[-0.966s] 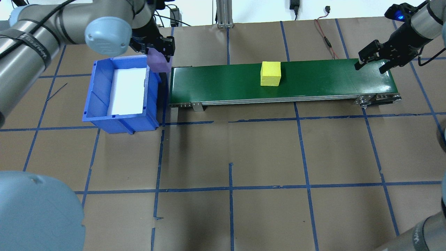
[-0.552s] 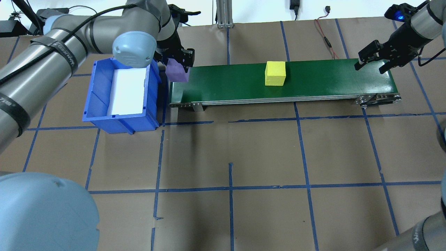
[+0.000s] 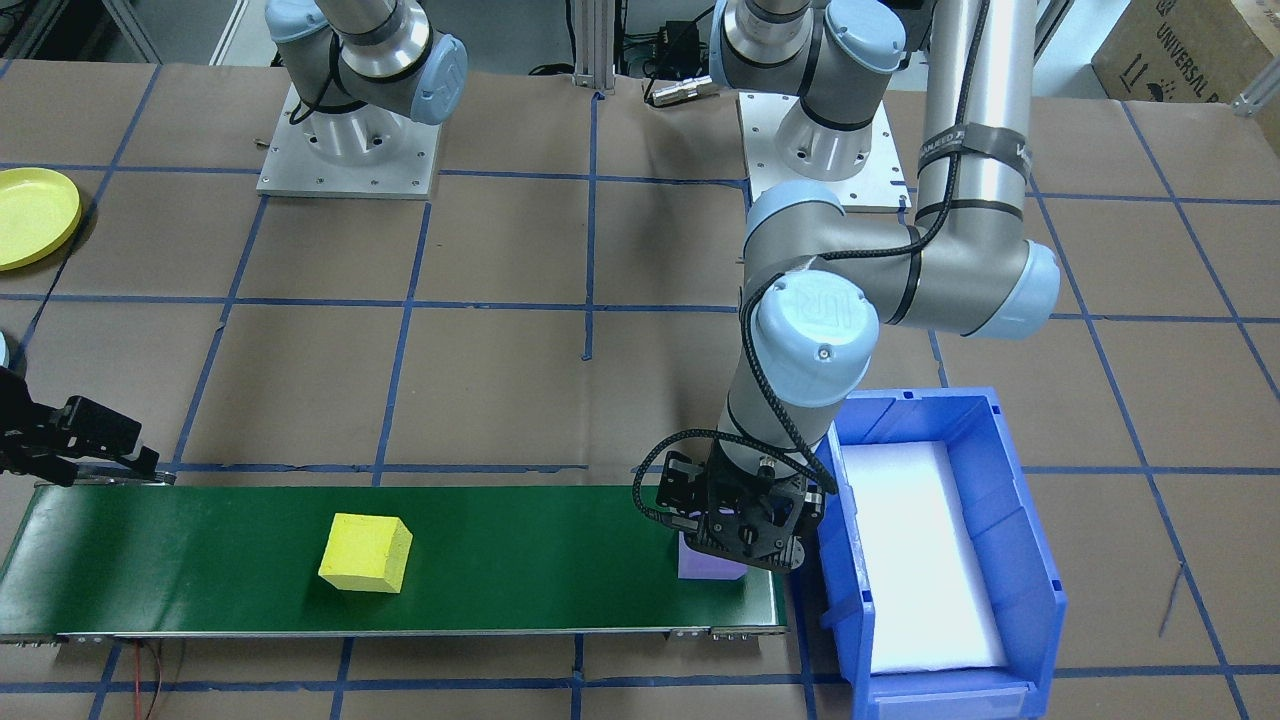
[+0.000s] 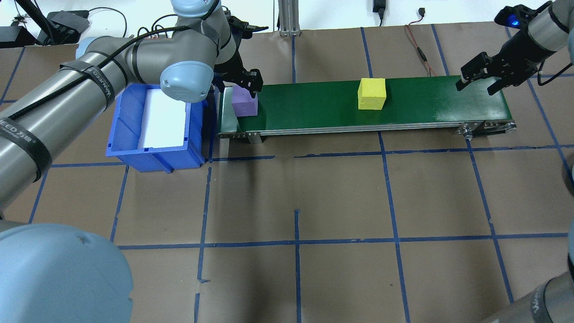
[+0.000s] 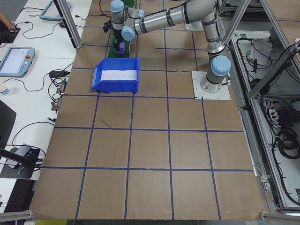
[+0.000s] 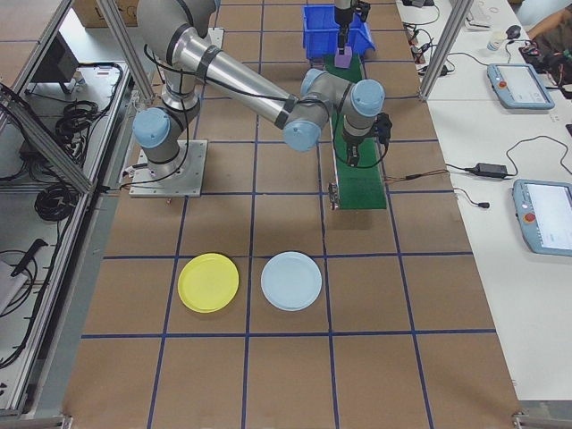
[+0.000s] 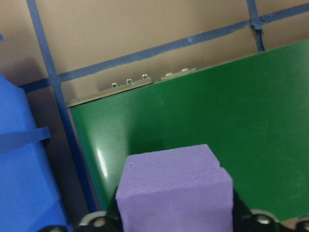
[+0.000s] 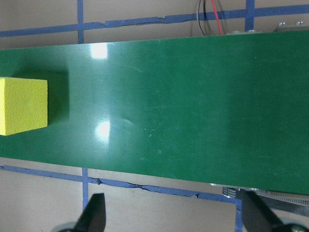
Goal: Move block left to right into plate
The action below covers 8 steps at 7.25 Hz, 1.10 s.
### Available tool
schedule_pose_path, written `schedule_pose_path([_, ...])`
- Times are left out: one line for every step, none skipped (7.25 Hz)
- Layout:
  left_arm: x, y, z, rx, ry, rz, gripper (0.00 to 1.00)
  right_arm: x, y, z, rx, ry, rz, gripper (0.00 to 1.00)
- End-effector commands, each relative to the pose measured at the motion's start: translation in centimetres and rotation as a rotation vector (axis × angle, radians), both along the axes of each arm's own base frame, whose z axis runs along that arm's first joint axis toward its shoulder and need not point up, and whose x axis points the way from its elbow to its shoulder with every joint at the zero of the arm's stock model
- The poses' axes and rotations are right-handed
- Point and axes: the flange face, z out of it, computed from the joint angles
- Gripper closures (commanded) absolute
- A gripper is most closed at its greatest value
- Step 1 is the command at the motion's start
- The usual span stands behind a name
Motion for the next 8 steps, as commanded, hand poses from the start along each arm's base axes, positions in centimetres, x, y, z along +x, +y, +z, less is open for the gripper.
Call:
schedule_pose_path([0.2, 1.5, 8.3, -0.107, 0.017, 0.014, 0.0, 0.0, -0.1, -0.5, 0.004, -0.003, -0.006, 0.0])
schedule_pose_path([0.7, 3.8, 12.5, -0.097, 0.026, 0.017, 0.0, -0.1, -0.3, -0.8, 0.019, -0.005, -0.045, 0.0])
schedule_pose_path([1.4, 6.9, 16.0, -0.066, 0.026, 0.035, 0.0, -0.3, -0.6, -0.7, 0.016, -0.003, -0.052, 0.0])
schedule_pose_path([3.0, 10.1, 18.8, -0.066, 0.024, 0.069, 0.0, -0.4, -0.8, -0.8, 0.015, -0.002, -0.054, 0.0])
schedule_pose_path([4.9, 12.3, 18.6, 0.011, 0.004, 0.103, 0.0, -0.5, -1.2, -1.3, 0.004, 0.002, -0.07, 0.0])
schedule_pose_path([5.9, 14.3, 18.1, 0.059, 0.0, 0.12, 0.0, -0.8, -1.9, -1.8, -0.019, 0.008, -0.099, 0.0])
schedule_pose_path([6.1, 15.6, 17.7, 0.07, -0.004, 0.121, 0.0, -0.6, -2.0, -1.8, -0.021, -0.017, -0.124, 0.0])
schedule_pose_path([6.3, 15.9, 17.6, 0.067, -0.004, 0.119, 0.0, -0.4, -1.8, -1.9, -0.01, -0.027, -0.158, 0.0])
